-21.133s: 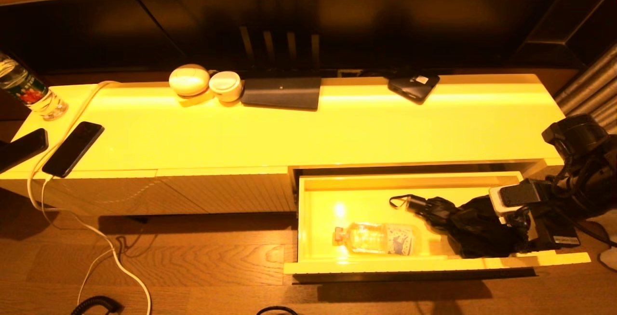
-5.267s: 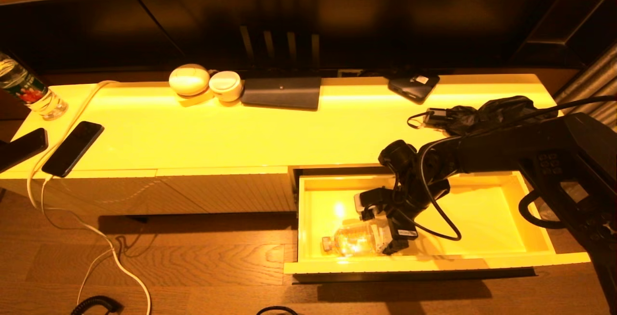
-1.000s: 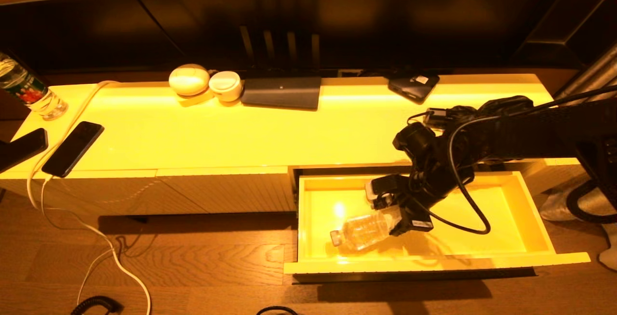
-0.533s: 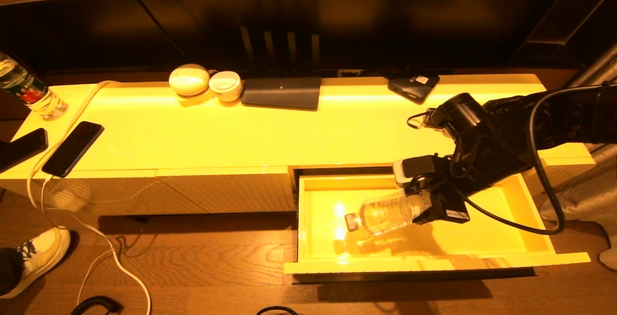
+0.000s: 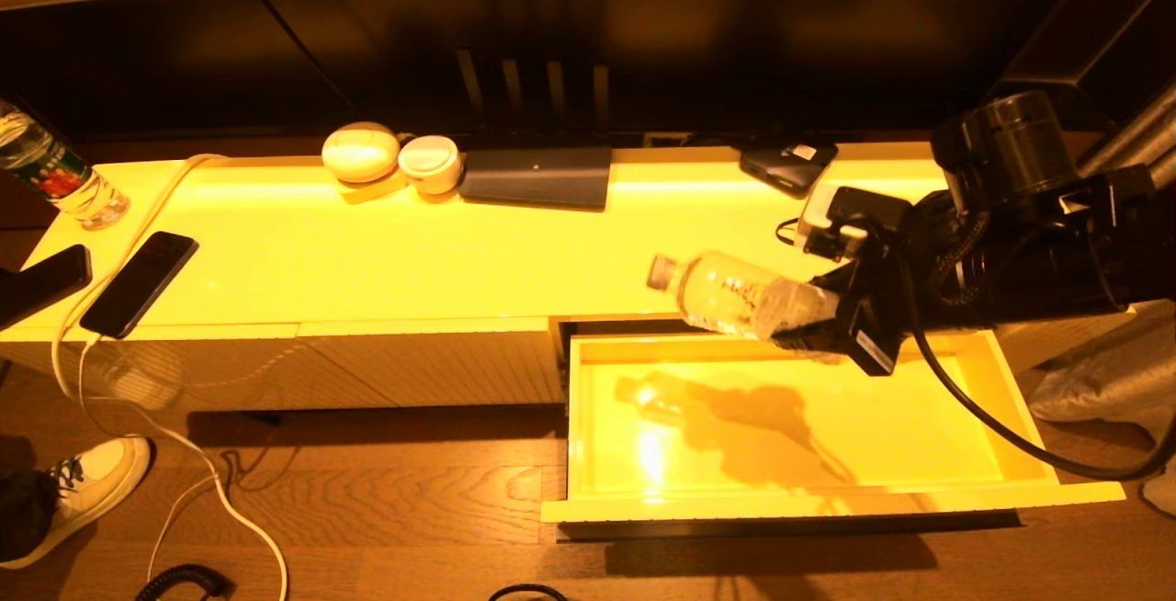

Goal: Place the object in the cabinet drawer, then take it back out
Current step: Take the mineral water out of the drawer and put it on the table

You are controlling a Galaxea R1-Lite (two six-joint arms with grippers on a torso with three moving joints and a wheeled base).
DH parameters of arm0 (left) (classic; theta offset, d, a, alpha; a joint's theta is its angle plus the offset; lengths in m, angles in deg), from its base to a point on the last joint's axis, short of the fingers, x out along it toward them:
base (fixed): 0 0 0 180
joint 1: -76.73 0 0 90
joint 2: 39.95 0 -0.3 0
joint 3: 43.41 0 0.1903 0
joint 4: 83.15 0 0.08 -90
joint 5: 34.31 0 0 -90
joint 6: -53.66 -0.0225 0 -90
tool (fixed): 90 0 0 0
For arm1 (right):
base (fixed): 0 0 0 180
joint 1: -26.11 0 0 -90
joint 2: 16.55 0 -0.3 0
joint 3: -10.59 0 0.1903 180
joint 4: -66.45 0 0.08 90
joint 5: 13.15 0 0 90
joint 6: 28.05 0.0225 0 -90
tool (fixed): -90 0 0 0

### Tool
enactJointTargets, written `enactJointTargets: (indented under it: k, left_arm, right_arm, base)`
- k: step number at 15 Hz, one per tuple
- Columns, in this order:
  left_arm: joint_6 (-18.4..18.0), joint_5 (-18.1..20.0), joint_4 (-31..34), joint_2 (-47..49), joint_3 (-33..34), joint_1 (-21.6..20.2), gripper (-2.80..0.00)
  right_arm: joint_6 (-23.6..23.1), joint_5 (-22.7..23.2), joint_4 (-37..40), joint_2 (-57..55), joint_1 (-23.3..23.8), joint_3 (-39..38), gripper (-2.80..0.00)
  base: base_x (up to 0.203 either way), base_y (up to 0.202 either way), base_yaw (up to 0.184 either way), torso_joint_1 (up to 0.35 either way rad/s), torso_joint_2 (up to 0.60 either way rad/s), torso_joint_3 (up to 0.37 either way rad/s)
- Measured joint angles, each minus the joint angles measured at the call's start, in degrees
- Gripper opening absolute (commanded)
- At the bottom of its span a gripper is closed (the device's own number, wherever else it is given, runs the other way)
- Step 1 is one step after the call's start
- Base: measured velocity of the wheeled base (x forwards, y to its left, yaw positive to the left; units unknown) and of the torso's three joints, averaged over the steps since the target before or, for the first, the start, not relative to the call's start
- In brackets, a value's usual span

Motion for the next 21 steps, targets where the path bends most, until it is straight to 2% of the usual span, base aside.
enactJointTargets:
  k: [2,5,8,13,17,19,21]
  left_arm:
    - [0.0,0.0,0.0,0.0,0.0,0.0,-2.80]
    - [0.0,0.0,0.0,0.0,0.0,0.0,-2.80]
    - [0.0,0.0,0.0,0.0,0.0,0.0,-2.80]
    - [0.0,0.0,0.0,0.0,0.0,0.0,-2.80]
    - [0.0,0.0,0.0,0.0,0.0,0.0,-2.80]
    - [0.0,0.0,0.0,0.0,0.0,0.0,-2.80]
    - [0.0,0.0,0.0,0.0,0.0,0.0,-2.80]
  right_arm:
    - [8.4,-3.4,-6.0,1.3,-1.5,-0.3,-2.80]
    - [16.8,-8.5,-11.6,1.9,-2.4,-0.6,-2.80]
    - [25.2,-14.1,-22.3,0.8,-3.2,-2.8,-2.80]
    - [27.5,-26.7,-40.6,-7.4,-5.5,-3.5,-2.80]
    - [27.7,-39.7,-57.0,-18.4,-8.1,2.4,-2.80]
    - [29.1,-46.9,-61.5,-23.4,-8.8,6.8,-2.80]
    - [33.3,-52.0,-62.3,-28.5,-9.2,11.6,-2.80]
  base:
    - [0.000,0.000,0.000,0.000,0.00,0.000]
    - [0.000,0.000,0.000,0.000,0.00,0.000]
    - [0.000,0.000,0.000,0.000,0.00,0.000]
    - [0.000,0.000,0.000,0.000,0.00,0.000]
    - [0.000,0.000,0.000,0.000,0.00,0.000]
    - [0.000,0.000,0.000,0.000,0.00,0.000]
    - [0.000,0.000,0.000,0.000,0.00,0.000]
